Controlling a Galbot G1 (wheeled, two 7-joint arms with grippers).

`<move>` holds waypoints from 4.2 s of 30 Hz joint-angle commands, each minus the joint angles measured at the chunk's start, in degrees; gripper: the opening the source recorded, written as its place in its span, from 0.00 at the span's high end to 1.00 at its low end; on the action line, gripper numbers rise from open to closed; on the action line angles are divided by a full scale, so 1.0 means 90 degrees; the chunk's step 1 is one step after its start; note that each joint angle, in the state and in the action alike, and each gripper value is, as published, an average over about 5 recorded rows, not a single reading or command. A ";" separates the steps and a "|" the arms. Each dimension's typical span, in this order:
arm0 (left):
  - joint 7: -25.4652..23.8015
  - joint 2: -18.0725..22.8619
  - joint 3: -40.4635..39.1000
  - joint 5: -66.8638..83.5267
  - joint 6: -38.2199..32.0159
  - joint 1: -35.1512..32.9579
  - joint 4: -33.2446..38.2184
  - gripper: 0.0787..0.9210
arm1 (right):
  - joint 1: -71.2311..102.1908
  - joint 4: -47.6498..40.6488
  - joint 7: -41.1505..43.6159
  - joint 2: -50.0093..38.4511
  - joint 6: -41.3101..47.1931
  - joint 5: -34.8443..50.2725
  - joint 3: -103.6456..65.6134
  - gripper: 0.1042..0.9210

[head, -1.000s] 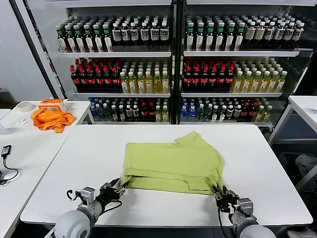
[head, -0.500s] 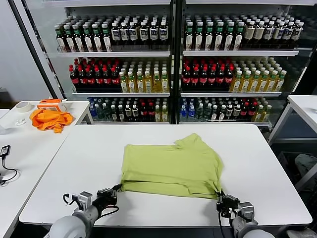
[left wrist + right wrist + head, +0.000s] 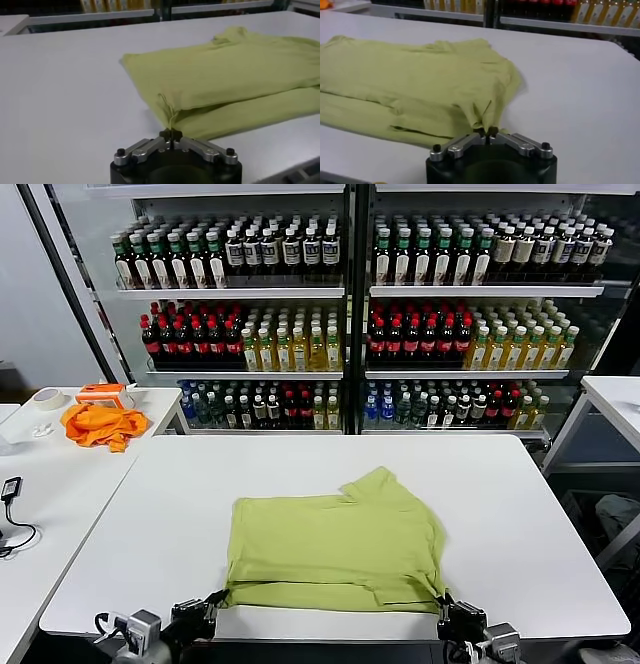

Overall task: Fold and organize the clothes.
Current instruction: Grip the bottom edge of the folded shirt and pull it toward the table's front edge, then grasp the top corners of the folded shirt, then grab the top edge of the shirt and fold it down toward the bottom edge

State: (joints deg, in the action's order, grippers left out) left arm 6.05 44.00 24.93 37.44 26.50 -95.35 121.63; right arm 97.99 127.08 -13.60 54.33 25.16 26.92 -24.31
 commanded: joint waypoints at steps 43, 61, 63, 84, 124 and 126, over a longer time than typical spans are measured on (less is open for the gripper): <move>-0.0379 -0.0135 -0.1851 0.1036 -0.0621 0.4584 -0.2893 0.12 | -0.7261 -0.4526 -0.0262 0.1232 0.0767 0.1337 0.3267 0.12; -0.0555 0.0410 -0.2608 0.1061 -0.0713 0.5436 -0.3978 0.12 | -0.7634 -0.6196 -0.0273 0.1758 0.0341 0.1057 0.3393 0.12; -0.0554 0.0468 -0.2689 0.1017 -0.0701 0.5493 -0.4078 0.12 | -0.7601 -0.6207 -0.0292 0.1773 0.0310 0.1083 0.3366 0.12; -0.0586 0.0451 -0.2787 0.0851 -0.0653 0.5348 -0.4183 0.18 | -0.7390 -0.6129 -0.0401 0.1847 0.0411 0.1297 0.3290 0.23; -0.0736 -0.0427 -0.1858 0.1400 -0.1759 0.3629 -0.2248 1.00 | -0.5286 -0.2587 -0.0622 0.0266 0.0232 0.1402 0.2333 1.00; -0.0709 -0.0453 -0.1787 0.1310 -0.1817 0.3337 -0.2086 1.00 | -0.4858 -0.2285 -0.0663 0.0214 0.0245 0.1376 0.2117 1.00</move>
State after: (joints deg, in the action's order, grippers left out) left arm -0.41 41.86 7.34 48.74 12.08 -59.07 97.72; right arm 47.07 97.23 -18.82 59.58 27.19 38.70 -1.80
